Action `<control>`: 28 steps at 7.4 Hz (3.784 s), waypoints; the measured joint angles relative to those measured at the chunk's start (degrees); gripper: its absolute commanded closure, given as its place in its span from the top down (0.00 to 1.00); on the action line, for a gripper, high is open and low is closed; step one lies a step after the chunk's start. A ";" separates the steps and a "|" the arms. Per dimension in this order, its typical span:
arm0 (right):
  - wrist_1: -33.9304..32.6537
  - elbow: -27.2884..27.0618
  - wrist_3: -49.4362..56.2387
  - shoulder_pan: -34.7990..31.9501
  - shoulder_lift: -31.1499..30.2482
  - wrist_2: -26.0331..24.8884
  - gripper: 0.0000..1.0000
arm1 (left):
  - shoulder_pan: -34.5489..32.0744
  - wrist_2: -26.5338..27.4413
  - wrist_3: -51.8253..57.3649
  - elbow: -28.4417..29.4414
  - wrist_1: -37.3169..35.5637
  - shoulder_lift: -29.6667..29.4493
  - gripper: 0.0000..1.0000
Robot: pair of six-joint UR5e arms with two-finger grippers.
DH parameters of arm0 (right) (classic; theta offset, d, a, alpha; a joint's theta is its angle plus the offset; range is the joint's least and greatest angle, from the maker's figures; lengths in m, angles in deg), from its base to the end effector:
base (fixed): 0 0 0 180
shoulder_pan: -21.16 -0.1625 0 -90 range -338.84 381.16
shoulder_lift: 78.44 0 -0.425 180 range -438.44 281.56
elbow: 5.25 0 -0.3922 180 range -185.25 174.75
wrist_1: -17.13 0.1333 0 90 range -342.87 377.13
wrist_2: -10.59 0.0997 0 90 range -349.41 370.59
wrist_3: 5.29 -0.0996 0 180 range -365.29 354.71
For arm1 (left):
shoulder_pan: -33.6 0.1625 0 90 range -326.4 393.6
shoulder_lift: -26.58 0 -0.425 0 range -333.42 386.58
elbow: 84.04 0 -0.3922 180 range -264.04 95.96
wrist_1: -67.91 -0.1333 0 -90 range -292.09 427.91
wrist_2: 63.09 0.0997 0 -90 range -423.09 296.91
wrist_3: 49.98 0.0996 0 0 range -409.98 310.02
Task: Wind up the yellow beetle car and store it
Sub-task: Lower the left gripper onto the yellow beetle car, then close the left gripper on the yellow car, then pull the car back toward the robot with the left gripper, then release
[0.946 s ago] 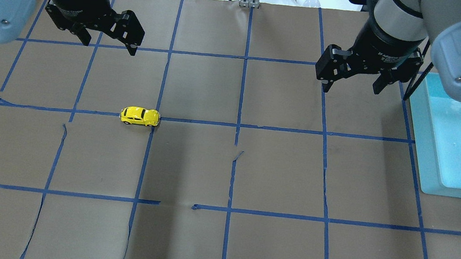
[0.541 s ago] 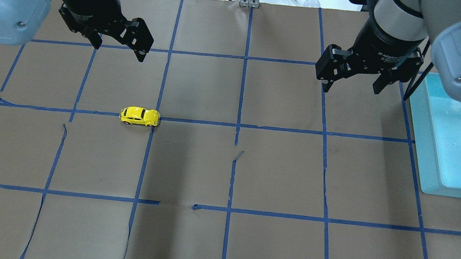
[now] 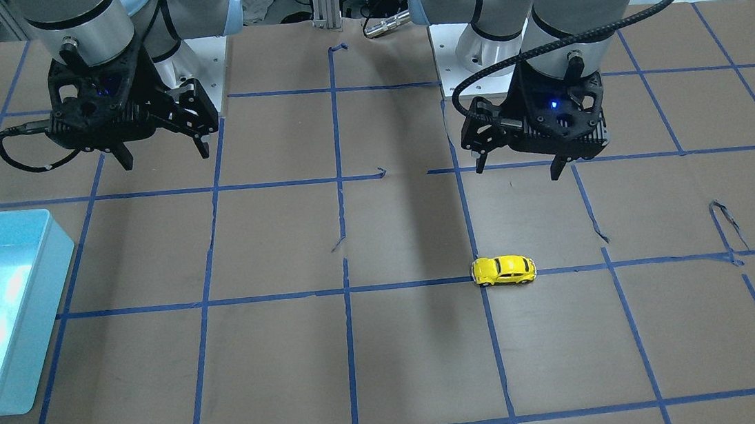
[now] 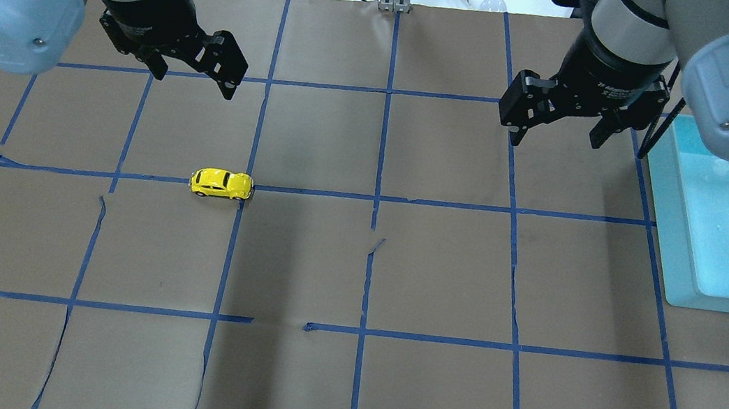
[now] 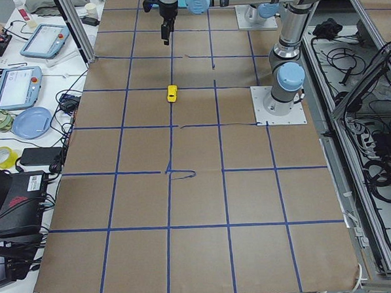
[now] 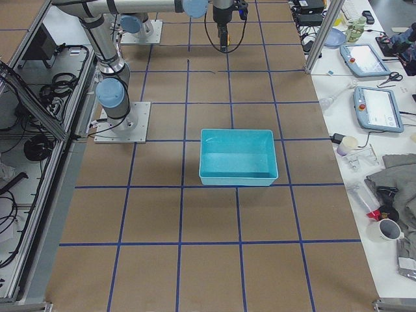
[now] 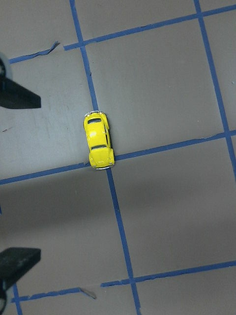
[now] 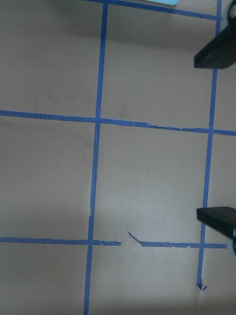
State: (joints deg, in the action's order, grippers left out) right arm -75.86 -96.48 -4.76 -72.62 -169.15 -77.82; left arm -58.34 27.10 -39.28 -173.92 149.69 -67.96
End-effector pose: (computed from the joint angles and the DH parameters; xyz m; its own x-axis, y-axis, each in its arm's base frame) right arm 0.1681 -0.4808 0.4887 -0.9967 -0.0763 -0.0273 -0.0751 0.9962 -0.0434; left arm -0.1509 -0.5260 0.4632 -0.9758 0.2182 -0.0156 0.2188 0.9736 -0.0645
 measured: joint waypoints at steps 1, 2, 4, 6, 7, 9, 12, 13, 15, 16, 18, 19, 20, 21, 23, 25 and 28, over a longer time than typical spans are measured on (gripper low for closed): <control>0.00 0.00 0.00 0.00 0.00 0.00 1.00 | 0.03 -0.06 2.02 0.00 -0.01 -1.11 0.94; 0.00 0.00 0.00 0.00 0.00 0.00 1.00 | 0.11 -0.09 5.84 -0.08 -0.06 -2.10 0.93; 0.00 0.00 0.00 0.00 0.00 0.00 1.00 | 0.29 -0.03 15.96 -1.16 -2.07 -4.73 0.91; 0.00 -0.02 0.00 0.00 0.00 0.00 1.00 | 0.54 0.05 27.18 -7.54 -12.27 -7.60 0.91; 0.02 -0.05 0.00 0.00 0.00 0.00 1.00 | 0.70 0.10 33.57 -11.36 -18.16 -8.95 0.90; 0.02 -0.07 0.00 0.00 0.00 0.00 1.00 | 1.99 0.49 50.79 -15.54 -23.40 -11.22 0.91; 0.00 -0.03 0.00 0.00 0.00 0.00 1.00 | 3.33 0.75 68.55 -16.44 -24.35 -13.64 0.90; 0.02 -0.03 0.00 0.00 0.00 0.00 1.00 | 3.51 0.74 72.79 -16.71 -24.47 -13.96 0.90; 0.03 -0.07 0.00 0.00 0.00 0.00 1.00 | 4.43 0.65 77.36 -18.35 -25.68 -14.14 0.90; 0.01 -0.07 0.00 0.00 0.00 0.00 1.00 | 4.88 0.69 78.68 -19.44 -27.43 -14.34 0.90; 0.00 -0.06 0.00 0.00 0.00 0.00 1.00 | 5.11 0.66 79.82 -20.40 -29.16 -14.77 0.87; 0.00 -0.07 0.00 0.00 0.00 0.00 1.00 | 5.15 0.67 80.06 -20.47 -29.48 -15.08 0.85; 0.00 -0.08 -0.02 0.00 0.00 0.00 1.00 | 5.17 0.66 80.21 -20.48 -30.10 -15.61 0.82; 0.01 -0.08 -0.04 0.00 0.00 0.00 1.00 | 5.18 0.65 80.29 -20.49 -30.95 -16.18 0.79; 0.06 -0.09 -0.01 0.00 0.00 0.00 1.00 | 5.19 0.68 80.62 -20.37 -31.78 -16.78 0.47; 0.01 -0.09 -0.06 -0.02 0.00 0.00 1.00 | 5.25 0.74 82.76 -20.19 -31.97 -17.02 0.22; 0.00 -0.04 -0.09 -0.03 0.03 0.00 1.00 | 5.81 0.89 83.81 -19.97 -32.08 -17.03 0.19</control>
State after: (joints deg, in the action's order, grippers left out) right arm -75.85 -96.52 -4.85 -72.65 -169.12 -77.82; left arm -52.53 27.99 44.53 -193.89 117.61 -85.00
